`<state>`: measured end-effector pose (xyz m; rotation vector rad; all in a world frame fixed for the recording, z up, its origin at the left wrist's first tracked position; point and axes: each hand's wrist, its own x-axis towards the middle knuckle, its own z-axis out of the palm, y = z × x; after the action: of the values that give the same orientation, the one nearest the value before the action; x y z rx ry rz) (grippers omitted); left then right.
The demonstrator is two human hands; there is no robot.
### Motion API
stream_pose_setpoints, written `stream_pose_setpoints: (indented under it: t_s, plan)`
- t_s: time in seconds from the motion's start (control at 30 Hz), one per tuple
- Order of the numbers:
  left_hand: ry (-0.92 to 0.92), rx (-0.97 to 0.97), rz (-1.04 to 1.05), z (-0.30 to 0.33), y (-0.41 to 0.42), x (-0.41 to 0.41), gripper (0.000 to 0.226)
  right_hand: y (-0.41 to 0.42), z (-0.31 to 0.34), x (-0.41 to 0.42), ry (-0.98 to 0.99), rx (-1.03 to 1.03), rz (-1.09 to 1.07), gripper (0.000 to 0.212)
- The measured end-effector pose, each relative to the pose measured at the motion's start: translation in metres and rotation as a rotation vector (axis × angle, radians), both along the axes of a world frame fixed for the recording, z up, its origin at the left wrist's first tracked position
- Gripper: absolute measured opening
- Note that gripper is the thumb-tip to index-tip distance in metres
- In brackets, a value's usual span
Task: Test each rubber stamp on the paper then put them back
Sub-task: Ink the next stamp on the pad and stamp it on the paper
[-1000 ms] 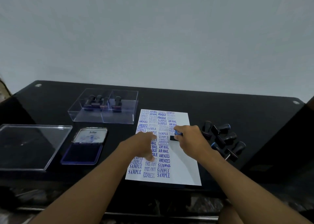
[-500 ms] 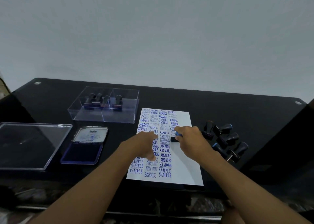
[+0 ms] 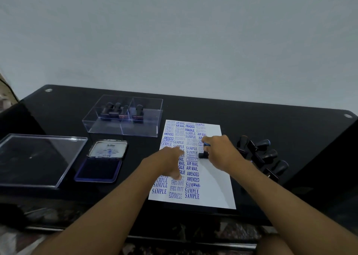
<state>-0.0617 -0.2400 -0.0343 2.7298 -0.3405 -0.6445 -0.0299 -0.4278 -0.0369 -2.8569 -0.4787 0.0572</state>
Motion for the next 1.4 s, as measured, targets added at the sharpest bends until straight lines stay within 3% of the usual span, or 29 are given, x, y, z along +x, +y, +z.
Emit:
stream_pose_setpoints:
  t_s: [0.13, 0.33, 0.63, 0.97, 1.17, 1.27, 1.4]
  plan:
    - [-0.003, 0.005, -0.006, 0.0, -0.001, 0.001, 0.089, -0.001, -0.011, -0.028, -0.046, 0.146, -0.008, 0.022]
    - [0.001, 0.023, -0.023, 0.003, -0.001, 0.002, 0.089, 0.001, 0.013, 0.0, 0.052, 0.159, -0.076, 0.015]
    - [0.015, 0.021, -0.041, 0.002, 0.001, 0.007, 0.091, 0.003, 0.031, 0.007, -0.016, 0.238, -0.131, 0.026]
    - [-0.107, -0.055, 0.006, 0.006, 0.012, 0.007, 0.082, 0.009, 0.042, -0.005, -0.038, 0.277, -0.093, 0.031]
    - [-0.136, -0.012, 0.069, 0.028, 0.06, -0.013, 0.078, 0.055, 0.046, -0.02, -0.03, 0.303, -0.027, 0.033]
    - [-0.146, 0.062, 0.129, 0.034, 0.096, -0.029, 0.085, 0.094, 0.045, -0.029, -0.023, 0.296, 0.049, 0.026]
    - [-0.166, 0.109, 0.204, 0.036, 0.148, -0.053, 0.09, 0.154, 0.046, -0.045, -0.007, 0.291, 0.187, 0.033]
